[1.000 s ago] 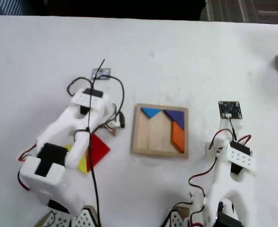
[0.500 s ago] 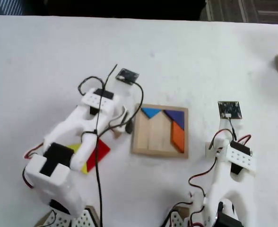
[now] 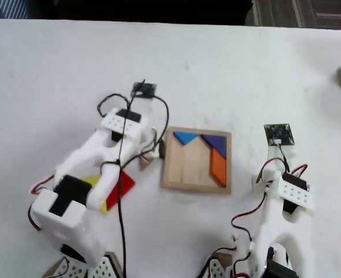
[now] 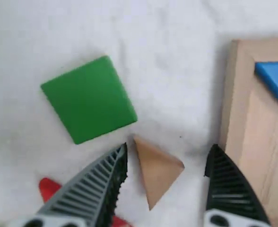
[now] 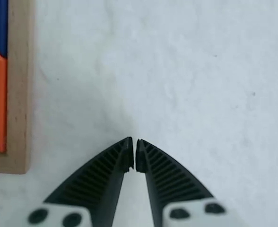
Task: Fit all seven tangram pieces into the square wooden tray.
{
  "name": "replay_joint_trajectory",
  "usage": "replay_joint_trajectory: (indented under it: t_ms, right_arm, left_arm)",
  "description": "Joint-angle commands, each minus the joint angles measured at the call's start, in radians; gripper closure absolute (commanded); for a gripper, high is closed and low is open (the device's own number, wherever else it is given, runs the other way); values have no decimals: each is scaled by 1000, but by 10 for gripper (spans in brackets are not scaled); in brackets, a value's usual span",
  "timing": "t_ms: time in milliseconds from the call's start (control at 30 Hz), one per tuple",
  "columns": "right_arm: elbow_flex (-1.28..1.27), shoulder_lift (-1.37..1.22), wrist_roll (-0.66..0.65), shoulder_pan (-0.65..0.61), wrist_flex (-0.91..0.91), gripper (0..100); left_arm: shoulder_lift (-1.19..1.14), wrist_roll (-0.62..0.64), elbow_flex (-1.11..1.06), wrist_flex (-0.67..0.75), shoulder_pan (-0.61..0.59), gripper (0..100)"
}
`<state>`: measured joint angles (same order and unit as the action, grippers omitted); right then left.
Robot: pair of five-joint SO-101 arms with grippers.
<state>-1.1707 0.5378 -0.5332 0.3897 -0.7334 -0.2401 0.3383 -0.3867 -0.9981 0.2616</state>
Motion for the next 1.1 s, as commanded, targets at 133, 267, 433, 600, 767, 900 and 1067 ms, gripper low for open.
replay_joint_trajectory:
  t_ms: [133,267,433,600,767,900,1067]
  right_arm:
    - [3,30,-12,-7,-18,980]
    - [3,30,-12,-7,-18,980]
    - [3,30,-12,-7,-18,980]
    - [3,30,-12,-7,-18,980]
    - [3,31,-12,-7,-18,980]
    - [3,31,-12,-5,-19,980]
    - [3,31,-12,-4,-19,980]
  left_arm:
    - [10,118,-3,-28,19,722]
    - [10,118,-28,-71,15,722]
    - [10,130,-28,-55,-4,756]
    - [10,130,-28,-14,-1,809]
    - [10,130,-29,6,1,811]
    - [8,129,-37,31,15,812]
    - [10,129,-51,49,53,812]
